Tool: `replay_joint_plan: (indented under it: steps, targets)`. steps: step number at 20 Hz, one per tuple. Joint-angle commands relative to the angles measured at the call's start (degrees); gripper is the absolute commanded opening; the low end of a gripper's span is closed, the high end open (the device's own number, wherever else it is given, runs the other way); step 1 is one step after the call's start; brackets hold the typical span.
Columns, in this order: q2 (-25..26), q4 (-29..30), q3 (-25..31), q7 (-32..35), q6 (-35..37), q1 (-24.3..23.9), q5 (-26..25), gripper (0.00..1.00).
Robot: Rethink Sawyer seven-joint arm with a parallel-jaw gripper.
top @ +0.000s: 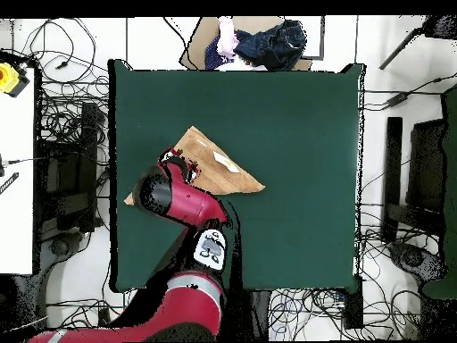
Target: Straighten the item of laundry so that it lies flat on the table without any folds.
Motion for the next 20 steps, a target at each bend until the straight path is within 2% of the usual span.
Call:
replay_joint_plan:
  steps: [1,12,20]
  targets:
    - [0.7,-4.4,-0.9,10.9,3.6,0.9,4.3,1.0]
    - [4.7,-9.0,-2.3,11.5,4.1,3.5,7.4,1.0]
    - [7.6,-10.8,-0.1,10.6,2.8,1.6,6.8,1.0]
